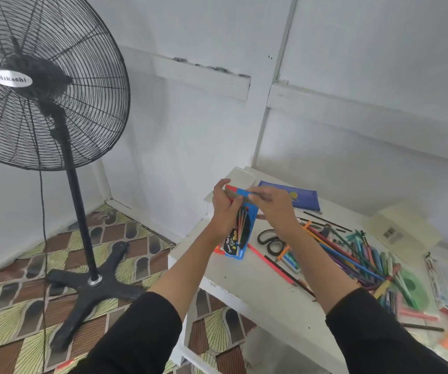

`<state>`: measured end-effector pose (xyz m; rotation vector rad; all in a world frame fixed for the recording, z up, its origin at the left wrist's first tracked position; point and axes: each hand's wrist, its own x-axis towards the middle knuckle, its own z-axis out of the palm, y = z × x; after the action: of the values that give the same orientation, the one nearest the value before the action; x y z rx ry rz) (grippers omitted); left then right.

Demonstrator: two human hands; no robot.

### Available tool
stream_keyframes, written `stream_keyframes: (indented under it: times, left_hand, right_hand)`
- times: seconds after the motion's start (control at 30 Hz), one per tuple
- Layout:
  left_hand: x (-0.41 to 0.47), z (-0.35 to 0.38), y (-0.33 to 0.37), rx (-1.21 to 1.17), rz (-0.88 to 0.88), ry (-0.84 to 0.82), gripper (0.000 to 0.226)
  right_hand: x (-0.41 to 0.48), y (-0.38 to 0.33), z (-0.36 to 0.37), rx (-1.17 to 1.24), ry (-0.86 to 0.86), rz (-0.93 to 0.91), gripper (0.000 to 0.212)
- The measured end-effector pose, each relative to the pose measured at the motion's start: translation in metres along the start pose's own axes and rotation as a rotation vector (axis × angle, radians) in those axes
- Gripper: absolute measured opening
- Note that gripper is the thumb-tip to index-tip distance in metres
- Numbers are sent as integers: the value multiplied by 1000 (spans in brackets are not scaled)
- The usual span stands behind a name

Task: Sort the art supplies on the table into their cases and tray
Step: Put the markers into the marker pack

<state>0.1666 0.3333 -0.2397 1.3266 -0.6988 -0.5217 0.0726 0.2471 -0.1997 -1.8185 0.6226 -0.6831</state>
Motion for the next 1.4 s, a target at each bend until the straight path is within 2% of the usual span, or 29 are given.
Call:
stream_keyframes:
  times: [0.23, 0.5, 0.7, 0.77, 0.87, 1.03, 1.23, 1.4]
  left_hand:
    - [10, 9, 6, -137, -40, 53, 55]
    - [19, 14, 1, -99, -61, 62, 47]
    - [20, 15, 0, -92, -40, 82, 42]
    - [22, 16, -4, -60, -37, 86, 46]
    - [23, 18, -7, -106, -54, 84, 48]
    - [22, 21, -2, -190, -56, 85, 47]
    - [23, 22, -4, -176, -33, 96, 47]
    - [21, 22, -2, -70, -8, 91, 40]
  right_hand:
    - [1, 2, 6, -34, 14, 15, 25]
    - [4, 6, 9, -81, 97, 42, 23]
    - [4, -1, 7, -370, 68, -74, 25]
    - [5, 1, 4, -274, 63, -26, 24]
    - [7, 1, 4, 12, 83, 192, 22]
    - [9, -6, 7, 153, 103, 337, 21]
    - [6, 2, 10, -110, 166, 122, 20]
    - [7, 5, 11, -119, 214, 101, 21]
